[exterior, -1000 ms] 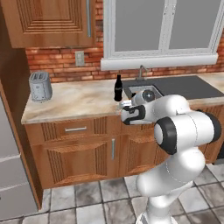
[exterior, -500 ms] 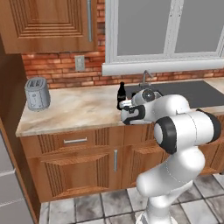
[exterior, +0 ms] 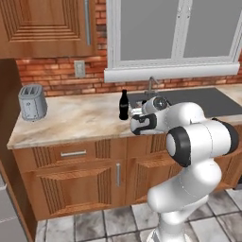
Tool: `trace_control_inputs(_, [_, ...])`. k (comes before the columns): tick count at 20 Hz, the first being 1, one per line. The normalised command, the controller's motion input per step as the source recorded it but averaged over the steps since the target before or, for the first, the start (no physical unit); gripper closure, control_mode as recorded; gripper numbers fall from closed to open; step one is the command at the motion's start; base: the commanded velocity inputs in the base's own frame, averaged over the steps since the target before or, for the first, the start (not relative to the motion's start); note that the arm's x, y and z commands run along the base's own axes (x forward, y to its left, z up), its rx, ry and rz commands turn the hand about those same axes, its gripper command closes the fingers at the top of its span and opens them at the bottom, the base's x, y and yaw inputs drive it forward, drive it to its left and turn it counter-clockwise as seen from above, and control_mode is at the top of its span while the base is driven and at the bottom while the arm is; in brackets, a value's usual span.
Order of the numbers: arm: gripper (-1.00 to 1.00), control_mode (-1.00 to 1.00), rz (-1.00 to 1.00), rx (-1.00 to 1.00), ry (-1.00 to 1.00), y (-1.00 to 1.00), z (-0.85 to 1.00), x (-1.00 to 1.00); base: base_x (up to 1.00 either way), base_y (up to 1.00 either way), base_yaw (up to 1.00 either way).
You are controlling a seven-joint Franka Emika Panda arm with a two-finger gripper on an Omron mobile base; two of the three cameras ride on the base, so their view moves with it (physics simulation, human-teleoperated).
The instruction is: Place the large bottle from the dining counter next to the other large bottle outside the sink, and place the small bottle from the dining counter next to the other small bottle inside the sink.
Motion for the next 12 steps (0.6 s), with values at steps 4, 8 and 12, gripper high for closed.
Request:
trace_control_inputs(4, [1.0, 1.0, 0.0, 0.0, 0.0, 0.0, 0.0, 0.0, 0.32, -0.36, 0.0])
trace_control_inputs(8, [1.0, 1.0, 0.0, 0.0, 0.0, 0.0, 0.0, 0.0, 0.38, 0.0, 0.0])
trace_control_inputs(12, [1.0, 1.0, 0.0, 0.0, 0.0, 0.0, 0.0, 0.0, 0.38, 0.0, 0.0])
